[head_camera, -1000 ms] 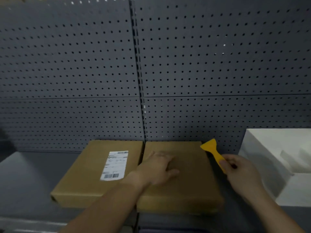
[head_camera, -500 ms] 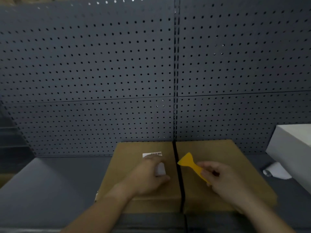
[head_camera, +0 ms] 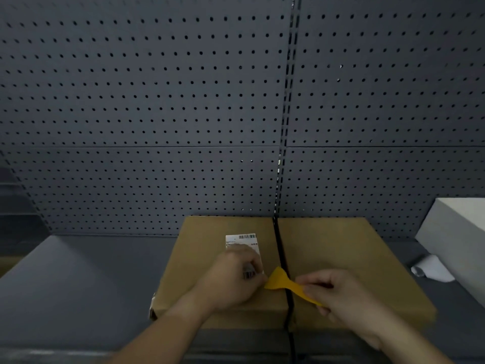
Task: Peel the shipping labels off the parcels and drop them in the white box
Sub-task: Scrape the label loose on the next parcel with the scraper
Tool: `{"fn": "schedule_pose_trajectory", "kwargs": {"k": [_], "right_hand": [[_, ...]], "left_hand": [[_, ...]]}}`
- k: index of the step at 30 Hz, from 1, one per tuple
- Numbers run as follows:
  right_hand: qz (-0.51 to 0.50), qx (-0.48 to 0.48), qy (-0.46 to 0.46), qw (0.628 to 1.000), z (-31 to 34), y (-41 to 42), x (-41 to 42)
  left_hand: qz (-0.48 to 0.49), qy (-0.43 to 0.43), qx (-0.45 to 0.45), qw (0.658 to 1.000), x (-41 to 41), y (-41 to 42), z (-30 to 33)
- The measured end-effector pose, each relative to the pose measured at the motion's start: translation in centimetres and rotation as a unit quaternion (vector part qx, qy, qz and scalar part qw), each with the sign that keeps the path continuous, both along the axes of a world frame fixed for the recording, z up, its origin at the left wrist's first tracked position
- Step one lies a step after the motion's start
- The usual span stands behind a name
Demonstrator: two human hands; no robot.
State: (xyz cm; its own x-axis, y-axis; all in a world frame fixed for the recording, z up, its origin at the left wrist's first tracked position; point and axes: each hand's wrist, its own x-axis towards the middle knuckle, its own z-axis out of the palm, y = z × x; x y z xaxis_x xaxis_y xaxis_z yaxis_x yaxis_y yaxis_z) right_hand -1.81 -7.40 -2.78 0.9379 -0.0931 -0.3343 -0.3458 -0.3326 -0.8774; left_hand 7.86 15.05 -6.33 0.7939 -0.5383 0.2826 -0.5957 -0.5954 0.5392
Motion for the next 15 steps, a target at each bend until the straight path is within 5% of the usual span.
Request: {"fn": "schedule_pose_trajectory", "kwargs": {"k": [15], "right_hand": [[0.017,-0.015,0.035,0.999,0.06,0.63,0.97]], "left_hand": [[-0.030,0.018,-0.029,0.999,0.31,-0.07,-0.62]]}}
